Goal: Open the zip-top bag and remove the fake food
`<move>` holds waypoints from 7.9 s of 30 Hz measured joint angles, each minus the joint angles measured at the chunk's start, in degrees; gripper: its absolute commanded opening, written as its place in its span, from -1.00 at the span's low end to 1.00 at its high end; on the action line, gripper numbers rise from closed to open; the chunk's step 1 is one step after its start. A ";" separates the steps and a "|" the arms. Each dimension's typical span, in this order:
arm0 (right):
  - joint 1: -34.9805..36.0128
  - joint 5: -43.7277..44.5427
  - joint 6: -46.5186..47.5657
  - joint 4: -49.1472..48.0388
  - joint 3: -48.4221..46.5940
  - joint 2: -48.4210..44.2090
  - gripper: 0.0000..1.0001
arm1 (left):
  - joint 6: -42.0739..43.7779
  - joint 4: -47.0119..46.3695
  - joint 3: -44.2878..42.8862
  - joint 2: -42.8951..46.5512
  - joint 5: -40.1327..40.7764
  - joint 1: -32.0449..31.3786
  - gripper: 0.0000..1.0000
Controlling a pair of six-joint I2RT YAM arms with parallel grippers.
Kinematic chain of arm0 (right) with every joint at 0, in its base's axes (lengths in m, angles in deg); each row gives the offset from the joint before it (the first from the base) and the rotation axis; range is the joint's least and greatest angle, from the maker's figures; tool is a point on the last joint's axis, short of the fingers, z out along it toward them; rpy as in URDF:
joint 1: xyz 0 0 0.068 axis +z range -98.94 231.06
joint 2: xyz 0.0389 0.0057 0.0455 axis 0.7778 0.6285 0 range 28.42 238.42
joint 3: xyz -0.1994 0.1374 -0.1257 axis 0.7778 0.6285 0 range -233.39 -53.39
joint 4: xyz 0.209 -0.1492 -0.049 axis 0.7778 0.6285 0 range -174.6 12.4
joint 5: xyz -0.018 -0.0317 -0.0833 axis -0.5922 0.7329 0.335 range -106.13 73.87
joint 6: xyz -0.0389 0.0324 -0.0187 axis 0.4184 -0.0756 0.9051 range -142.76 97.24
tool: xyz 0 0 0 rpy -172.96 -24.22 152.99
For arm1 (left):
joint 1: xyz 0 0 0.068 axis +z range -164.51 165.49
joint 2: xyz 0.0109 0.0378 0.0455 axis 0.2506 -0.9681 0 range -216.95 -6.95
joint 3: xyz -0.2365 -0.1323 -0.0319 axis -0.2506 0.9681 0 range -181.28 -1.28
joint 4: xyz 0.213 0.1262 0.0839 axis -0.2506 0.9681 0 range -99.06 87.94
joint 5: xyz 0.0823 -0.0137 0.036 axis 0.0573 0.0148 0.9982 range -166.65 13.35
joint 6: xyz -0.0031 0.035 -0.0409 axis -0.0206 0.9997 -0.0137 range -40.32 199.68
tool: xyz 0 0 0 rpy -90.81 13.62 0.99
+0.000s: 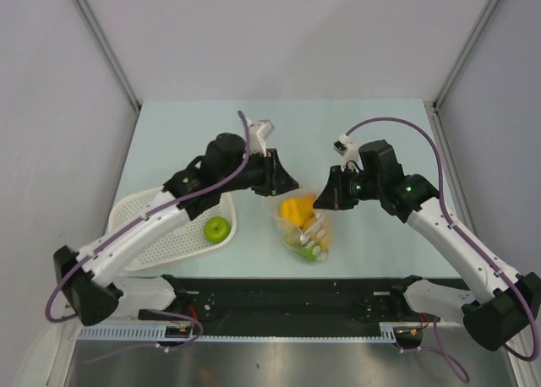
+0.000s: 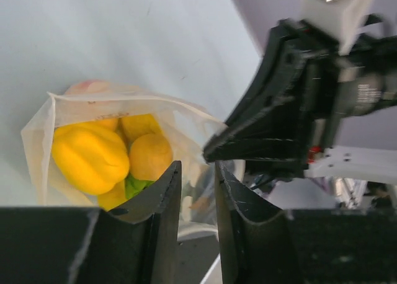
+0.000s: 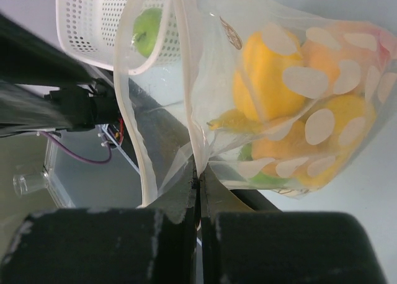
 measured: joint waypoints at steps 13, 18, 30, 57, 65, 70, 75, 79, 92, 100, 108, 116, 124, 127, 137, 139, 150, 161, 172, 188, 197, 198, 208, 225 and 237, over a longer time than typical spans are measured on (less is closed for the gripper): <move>0.33 0.76 -4.63 -2.60 2.49 -1.05 -1.00 | 9.46 6.95 -3.67 -14.75 2.08 -5.03 -0.46; 0.31 0.94 -5.46 -2.82 3.50 -2.27 -1.00 | 9.44 4.79 -2.01 -17.88 2.29 -6.86 -0.38; -2.82 2.40 -6.56 0.92 4.61 -7.10 -1.00 | 8.79 -0.50 -0.76 -25.20 2.40 -10.60 0.09; -8.22 0.26 -5.62 5.22 9.77 -12.85 -1.00 | 7.04 -4.61 -1.11 -32.44 6.49 -13.22 -0.37; -8.39 0.72 -4.94 5.44 9.77 -12.92 -1.00 | 9.92 0.02 -1.55 -28.50 8.46 -13.29 -0.44; -8.39 1.31 -4.74 5.44 9.77 -12.87 -1.00 | 11.45 3.13 -1.88 -21.00 8.41 -13.25 -0.48; -8.44 1.84 -4.76 5.11 10.58 -12.83 -1.00 | 12.31 5.03 -4.52 -14.16 7.89 -13.25 -0.56; -8.44 2.25 -4.76 5.11 11.63 -13.07 -1.00 | 12.26 6.67 -7.15 -9.42 8.37 -13.25 -0.59; -8.55 2.73 -3.45 5.11 12.57 -13.20 -1.00 | 11.26 17.88 -4.44 13.20 24.72 -7.39 -0.50; -8.55 2.91 -2.80 5.51 12.55 -13.25 -1.00 | 7.72 26.64 10.54 18.53 35.78 5.29 -0.46; -8.63 2.89 -1.86 7.67 12.44 -13.33 -1.00 | 7.30 20.59 18.58 11.74 38.36 16.44 -0.47; -8.70 2.60 0.09 8.59 10.05 -10.08 -1.00 | 7.91 8.61 19.02 -8.46 35.06 24.61 -0.68; -9.79 1.86 2.14 9.11 7.89 -7.19 -1.00 | 7.48 3.93 18.10 -17.64 31.41 25.27 0.27; -10.36 1.64 2.62 9.22 7.89 -6.69 -1.00 | 7.54 3.13 18.05 -17.81 30.69 25.27 0.76; -10.62 0.87 2.05 9.01 7.91 -7.89 -1.00 | 7.74 5.75 18.16 -10.88 28.76 25.24 0.99; -10.62 0.70 1.62 8.96 7.91 -8.59 -1.00 | 7.56 7.30 18.18 -5.25 27.82 24.87 0.90; -10.27 0.15 -0.31 8.02 8.72 -10.27 -1.00 | 5.22 7.91 16.11 12.39 17.20 6.10 0.57; -7.08 0.35 -3.74 6.95 9.79 -12.26 -1.00 | 9.99 7.41 -6.10 -9.90 15.61 -15.78 0.11; -6.75 1.84 -5.29 6.05 9.79 -12.41 -1.00 | 15.76 9.46 -11.13 -26.58 14.58 -16.20 -0.38; -6.62 1.77 -6.91 2.91 10.23 -9.64 -1.00 | 20.44 13.40 -12.04 -33.22 28.20 -13.84 0.20; -6.60 2.29 -7.41 2.45 11.80 -11.58 -1.00 | 19.37 12.85 -10.16 -33.07 30.47 -13.90 0.83; -6.58 2.32 -7.41 2.36 11.96 -11.58 -1.00 | 19.37 12.79 -9.81 -33.07 30.51 -13.90 0.85; -6.47 2.45 -7.19 2.36 12.46 -11.04 -1.00 | 19.87 11.32 -5.75 -33.09 30.42 -14.36 0.99; -6.97 1.79 -4.96 2.23 12.46 -6.88 -1.00 | 24.48 10.88 -5.25 -33.55 30.49 -14.49 -0.11; -7.15 2.34 -4.52 2.36 12.46 -7.28 -1.00 | 24.68 14.97 -6.29 -26.71 29.33 -14.08 -1.00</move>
